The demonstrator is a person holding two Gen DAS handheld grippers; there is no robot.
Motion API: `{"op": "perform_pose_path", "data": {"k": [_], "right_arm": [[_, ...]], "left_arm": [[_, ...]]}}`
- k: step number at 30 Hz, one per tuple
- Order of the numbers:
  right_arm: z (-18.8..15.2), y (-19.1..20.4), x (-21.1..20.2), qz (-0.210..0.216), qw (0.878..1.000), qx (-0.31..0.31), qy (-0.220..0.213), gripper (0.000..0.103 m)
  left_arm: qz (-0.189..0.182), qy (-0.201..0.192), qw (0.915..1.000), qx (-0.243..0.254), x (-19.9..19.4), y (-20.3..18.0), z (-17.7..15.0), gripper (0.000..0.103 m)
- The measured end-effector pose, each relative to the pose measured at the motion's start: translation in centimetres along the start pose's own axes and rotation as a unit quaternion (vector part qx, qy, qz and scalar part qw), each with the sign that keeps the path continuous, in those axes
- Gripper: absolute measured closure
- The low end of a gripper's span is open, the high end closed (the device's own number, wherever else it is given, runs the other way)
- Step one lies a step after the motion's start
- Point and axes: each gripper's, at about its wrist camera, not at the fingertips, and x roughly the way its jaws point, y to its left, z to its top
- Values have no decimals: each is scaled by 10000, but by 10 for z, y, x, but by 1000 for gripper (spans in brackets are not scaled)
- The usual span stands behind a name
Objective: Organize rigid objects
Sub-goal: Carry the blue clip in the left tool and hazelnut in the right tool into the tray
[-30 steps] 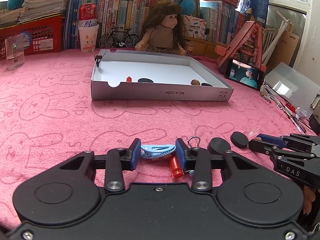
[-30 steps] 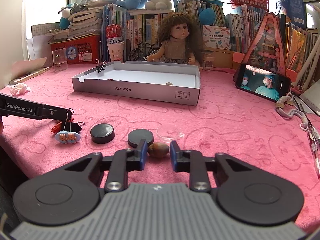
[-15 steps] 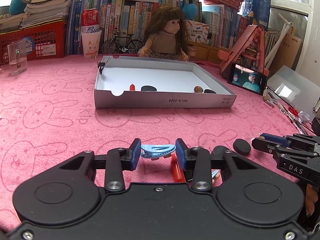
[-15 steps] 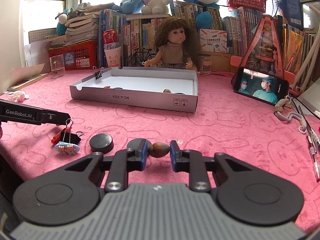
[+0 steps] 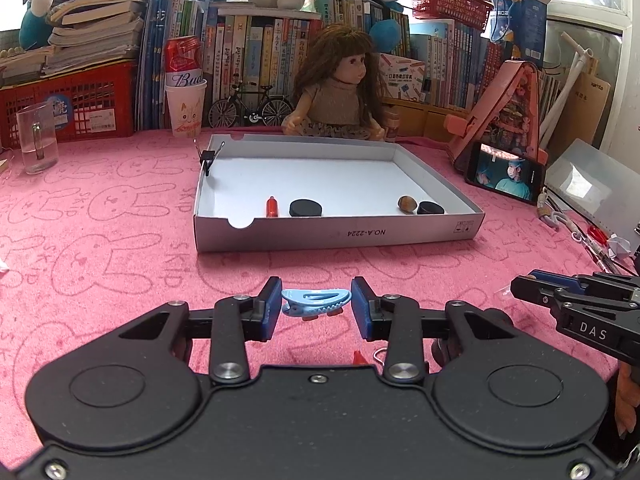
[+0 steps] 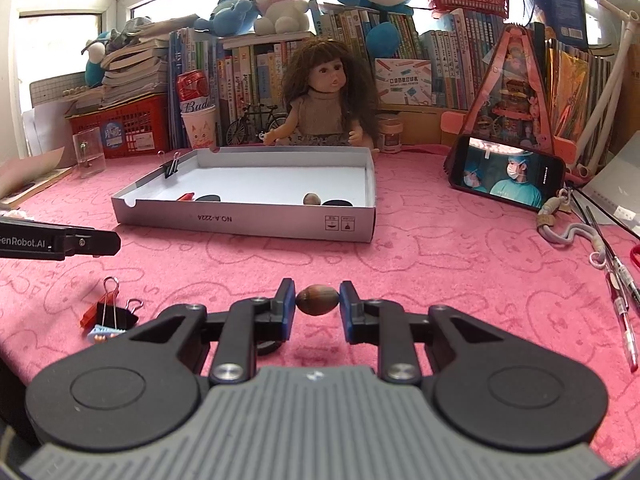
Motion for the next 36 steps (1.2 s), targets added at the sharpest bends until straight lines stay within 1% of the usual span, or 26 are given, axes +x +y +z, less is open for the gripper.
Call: {"op": "perform_pose_path", "data": {"k": [5,8,20,29,36], "right_arm": [[8,-1,7,-104,9999,89,34,75],[12,-2,11,-116,9998,150,58,75],[33,0,29,-33,9997,231,3,75],[56,0,51,59,9994,334,-19,75],[71,-5,73,46,9988,483,24,75]], "left_arm": [[-2,-106,9999,71,3,-2,9,67],[-34,-134,9999,33,6,-2,16,67],[-24,-203,9998,67,24,-4,38,67],[-7,-246,9997,-54,43,4,62,67],[172,-184,9996,-110,67,15,75,67]]}}
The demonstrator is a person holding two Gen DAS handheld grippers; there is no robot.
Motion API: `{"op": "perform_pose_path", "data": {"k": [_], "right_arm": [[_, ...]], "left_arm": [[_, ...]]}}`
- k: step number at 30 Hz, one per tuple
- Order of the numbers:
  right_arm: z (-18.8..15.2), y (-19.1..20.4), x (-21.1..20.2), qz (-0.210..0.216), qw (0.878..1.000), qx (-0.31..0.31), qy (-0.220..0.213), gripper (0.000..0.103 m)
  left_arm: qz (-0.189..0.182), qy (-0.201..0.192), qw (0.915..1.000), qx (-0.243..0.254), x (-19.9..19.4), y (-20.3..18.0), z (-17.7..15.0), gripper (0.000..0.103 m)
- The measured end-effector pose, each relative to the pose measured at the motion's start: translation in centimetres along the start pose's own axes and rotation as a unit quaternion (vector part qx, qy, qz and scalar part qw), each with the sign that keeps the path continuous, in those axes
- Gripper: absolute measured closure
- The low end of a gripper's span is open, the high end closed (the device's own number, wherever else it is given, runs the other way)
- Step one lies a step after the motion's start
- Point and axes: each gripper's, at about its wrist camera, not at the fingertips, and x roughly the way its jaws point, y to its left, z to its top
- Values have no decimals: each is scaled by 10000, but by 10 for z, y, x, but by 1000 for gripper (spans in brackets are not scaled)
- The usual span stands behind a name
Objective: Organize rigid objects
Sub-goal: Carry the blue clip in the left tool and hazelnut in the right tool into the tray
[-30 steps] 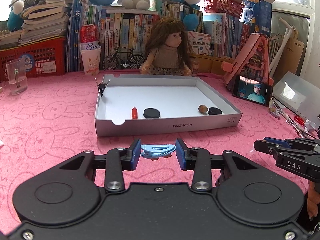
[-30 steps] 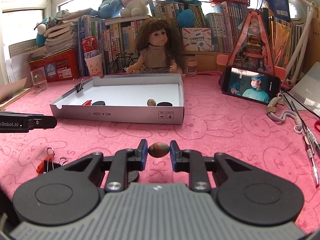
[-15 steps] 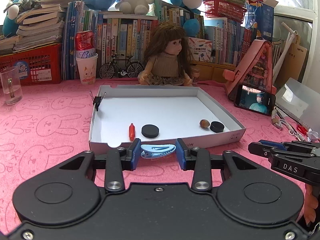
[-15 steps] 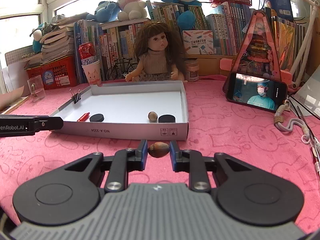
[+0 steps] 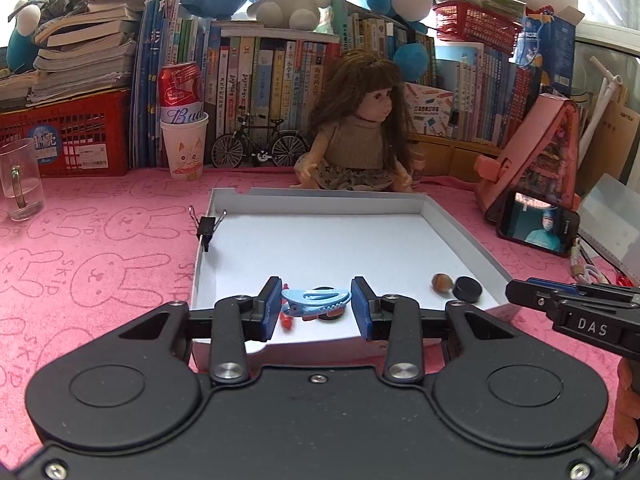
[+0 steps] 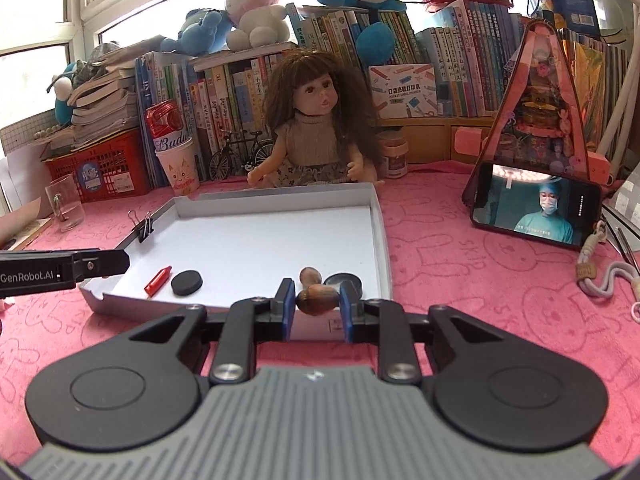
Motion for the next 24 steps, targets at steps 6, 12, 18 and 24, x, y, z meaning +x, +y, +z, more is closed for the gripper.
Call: {"op": "perform_pose_path", "data": {"k": [6,12,18,24], "right_arm": [[7,-5,19,1,9997,207,99,75],[17,-2,37,17,9997,202,152,75],[33,-11,58,168,9993,218,253,75],[41,-20,87,242,9973,429,539,75]], "left_arm": [[72,126,9998,-134,22,7,5,67],[64,234,9995,-193,46,8,15,67],[-11,346,9987,-375,69,17,30,67],[-45,554,9978,-361,93,15,39,67]]}}
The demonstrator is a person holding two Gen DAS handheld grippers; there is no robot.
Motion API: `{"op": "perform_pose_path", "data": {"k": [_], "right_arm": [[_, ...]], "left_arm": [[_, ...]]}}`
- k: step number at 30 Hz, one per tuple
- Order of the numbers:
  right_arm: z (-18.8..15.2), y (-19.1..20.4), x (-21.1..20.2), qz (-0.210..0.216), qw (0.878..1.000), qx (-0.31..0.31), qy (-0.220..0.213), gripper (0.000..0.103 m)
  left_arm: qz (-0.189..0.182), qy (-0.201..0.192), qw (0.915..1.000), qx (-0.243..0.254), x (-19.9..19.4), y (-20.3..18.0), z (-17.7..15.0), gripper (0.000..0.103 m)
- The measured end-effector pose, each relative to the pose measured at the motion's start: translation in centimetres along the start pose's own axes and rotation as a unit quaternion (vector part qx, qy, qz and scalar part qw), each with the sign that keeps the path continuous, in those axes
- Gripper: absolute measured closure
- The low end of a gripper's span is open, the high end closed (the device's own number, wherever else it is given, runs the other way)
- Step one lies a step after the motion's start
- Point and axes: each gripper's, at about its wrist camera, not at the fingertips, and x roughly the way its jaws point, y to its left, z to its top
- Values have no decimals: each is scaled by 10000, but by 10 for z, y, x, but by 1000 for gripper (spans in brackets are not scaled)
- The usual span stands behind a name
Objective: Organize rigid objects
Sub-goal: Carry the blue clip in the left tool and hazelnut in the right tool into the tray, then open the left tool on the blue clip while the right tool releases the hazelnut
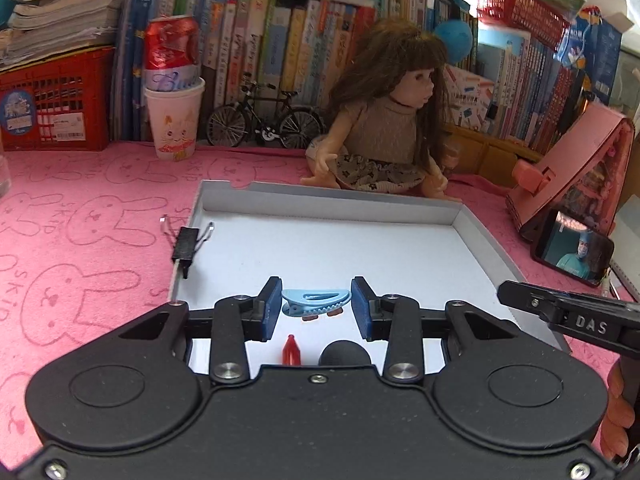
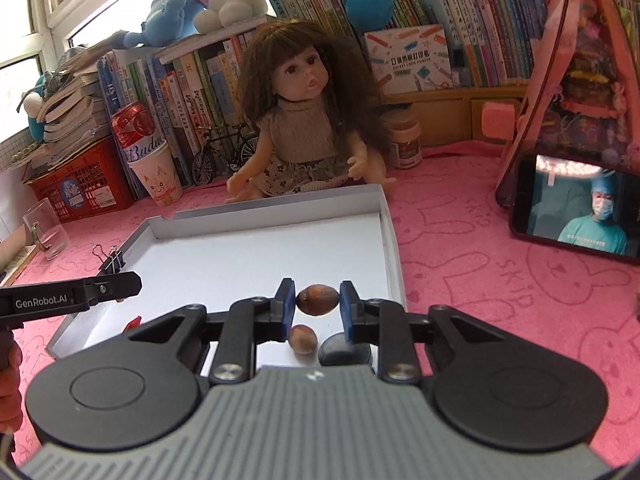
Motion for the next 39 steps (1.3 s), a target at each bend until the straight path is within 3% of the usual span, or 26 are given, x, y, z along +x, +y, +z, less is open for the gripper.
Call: {"op": "perform_pose_path", "data": {"k": [6,23,24,28,30,32,39], "right_arm": [[8,-8,22,36,9990,299,324,74],[8,-5,31,-30,9990,240,377,71],[9,-6,29,-5,9990,268,350,71],[11,-7,20,87,9991,309,260,52],[11,-5,15,118,9993,275,206,49],[11,-3,10,139,9996,214,140,44],[4,5,-9,81,9999,-116,-35,35]], "left_arm": [[45,189,9998,13,18,-3,4,67],[159,422,9990,21,37,-2,4,67],[188,405,9990,33,36,-3,4,64],[179,297,9993,109,28,-6,5,54],[142,221,9996,135,21,-8,5,38],[97,108,9998,169,13,-10,5,30],[-55,-123,9994,304,-13,-20,-2,25]]}}
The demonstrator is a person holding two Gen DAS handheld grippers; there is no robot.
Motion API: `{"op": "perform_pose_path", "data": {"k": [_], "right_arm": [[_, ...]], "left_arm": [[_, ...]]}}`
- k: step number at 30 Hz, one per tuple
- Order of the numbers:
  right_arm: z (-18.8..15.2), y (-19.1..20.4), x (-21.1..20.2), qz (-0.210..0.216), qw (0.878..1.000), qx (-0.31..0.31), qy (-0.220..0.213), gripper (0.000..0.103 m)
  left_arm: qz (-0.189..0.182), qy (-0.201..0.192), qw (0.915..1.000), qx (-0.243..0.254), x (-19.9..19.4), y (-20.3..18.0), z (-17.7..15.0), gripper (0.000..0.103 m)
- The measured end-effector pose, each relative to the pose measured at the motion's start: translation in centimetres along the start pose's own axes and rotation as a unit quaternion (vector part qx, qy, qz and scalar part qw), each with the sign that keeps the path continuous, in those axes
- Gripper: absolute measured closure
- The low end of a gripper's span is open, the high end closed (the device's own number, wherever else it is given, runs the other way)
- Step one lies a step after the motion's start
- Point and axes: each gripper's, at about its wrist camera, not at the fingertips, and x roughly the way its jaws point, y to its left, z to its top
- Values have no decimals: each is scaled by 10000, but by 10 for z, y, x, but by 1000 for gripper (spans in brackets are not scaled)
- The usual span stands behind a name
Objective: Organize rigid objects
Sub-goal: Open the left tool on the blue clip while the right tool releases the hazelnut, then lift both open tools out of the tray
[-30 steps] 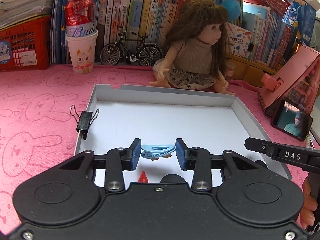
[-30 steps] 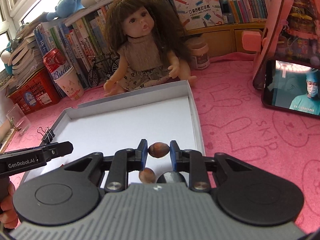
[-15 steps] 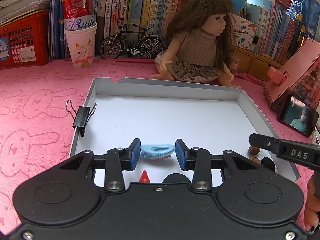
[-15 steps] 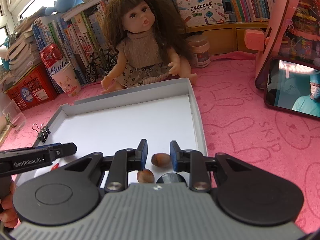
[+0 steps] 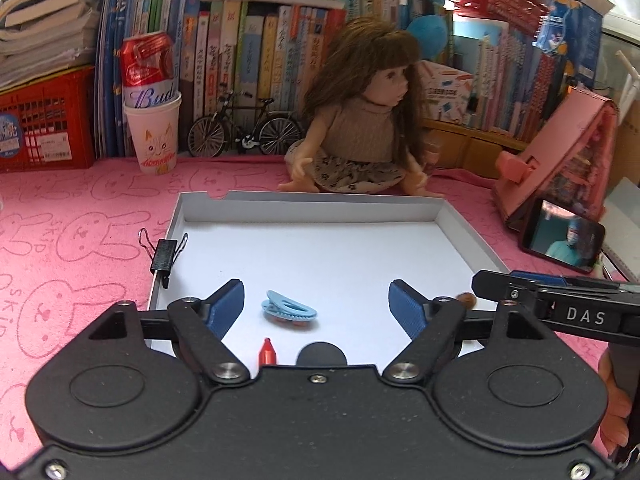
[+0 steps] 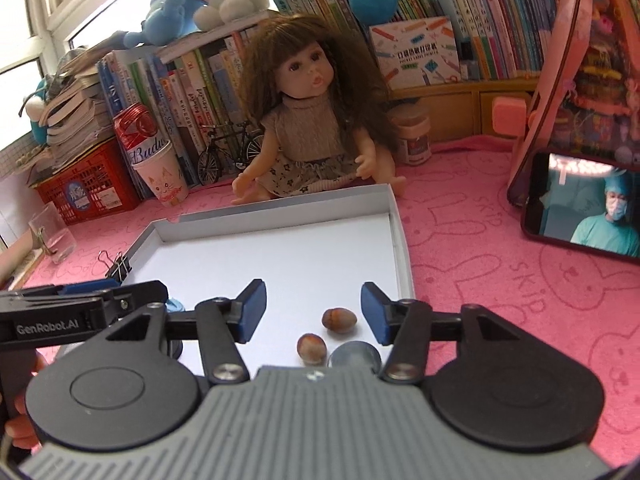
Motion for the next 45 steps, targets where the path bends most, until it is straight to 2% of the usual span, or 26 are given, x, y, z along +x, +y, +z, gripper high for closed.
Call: {"op": "perform_pose_path", "data": {"k": [5,11,21,31,45], "right_arm": [[-7,4,-16,-9,9997,-200,-127,25],[-17,14,-36,-38,9983,-499,-294,18],[-34,25,-68,-30,9949,-896,-467,15],[-54,27,-87,-21,9938,-989,-511,13],[-94,28,-106,-92,9927,-1122,-441,11]], "left_arm": [[-83,-93,9999,71,-20,-5,-9,24],[-197,-164,9996,111,-44,-10,-21,23],[-318,-251,9992,54,-80,-10,-41,23],[-204,-385,9987,248,-110,-19,-68,23],[-314,-275,9987,294,-130,-24,-108,22]]}}
